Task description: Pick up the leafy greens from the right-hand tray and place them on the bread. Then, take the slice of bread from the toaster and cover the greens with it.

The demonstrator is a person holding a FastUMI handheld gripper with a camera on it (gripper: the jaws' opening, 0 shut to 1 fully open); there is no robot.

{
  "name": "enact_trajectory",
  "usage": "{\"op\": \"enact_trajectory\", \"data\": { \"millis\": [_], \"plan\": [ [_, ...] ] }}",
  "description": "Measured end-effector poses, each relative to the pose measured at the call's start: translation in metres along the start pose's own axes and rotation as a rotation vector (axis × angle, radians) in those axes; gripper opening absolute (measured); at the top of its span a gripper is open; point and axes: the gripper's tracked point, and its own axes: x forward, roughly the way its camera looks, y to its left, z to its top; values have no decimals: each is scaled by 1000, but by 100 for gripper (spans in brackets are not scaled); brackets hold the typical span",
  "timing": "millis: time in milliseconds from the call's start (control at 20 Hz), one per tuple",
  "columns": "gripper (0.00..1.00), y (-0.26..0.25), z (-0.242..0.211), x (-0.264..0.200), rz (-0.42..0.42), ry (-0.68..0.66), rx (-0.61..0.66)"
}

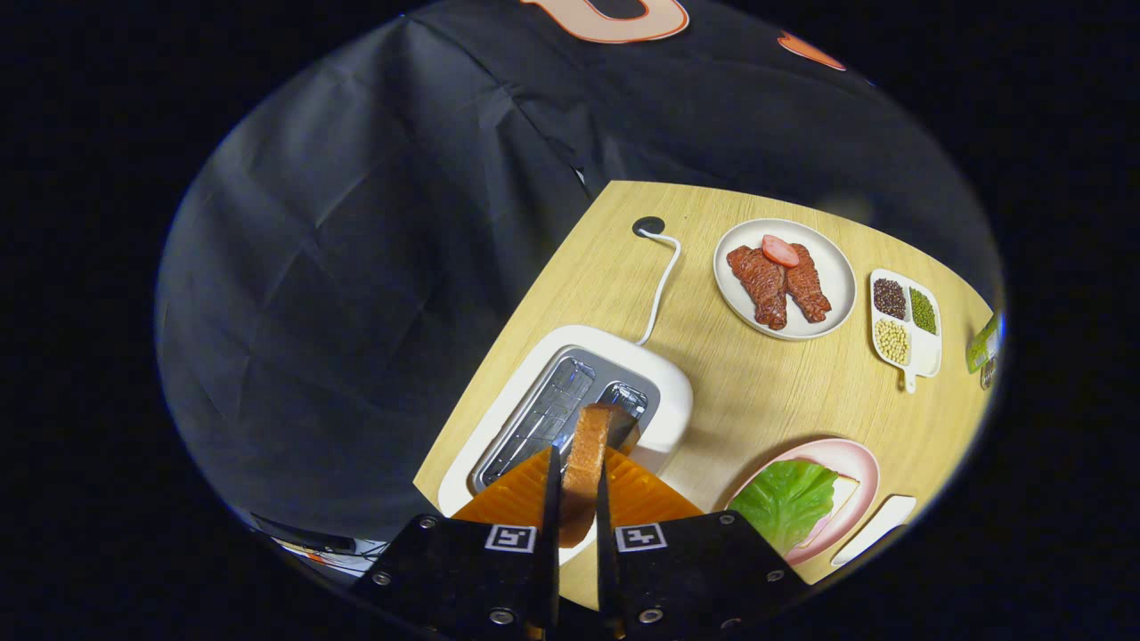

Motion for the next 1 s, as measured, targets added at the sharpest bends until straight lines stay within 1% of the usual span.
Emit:
{"op": "enact_trajectory", "data": {
  "millis": [150,300,350,450,650,1000],
  "plan": [
    [18,4,10,-21,45,-72,-8],
    [18,4,13,-40,87,-126,11],
    [15,2,14,-46,102,-143,18],
    [15,2,14,-55,152,-171,41],
    [15,-9,7,-74,215,-217,74],
    [15,-48,-14,-102,250,-286,142]
  ]
}}
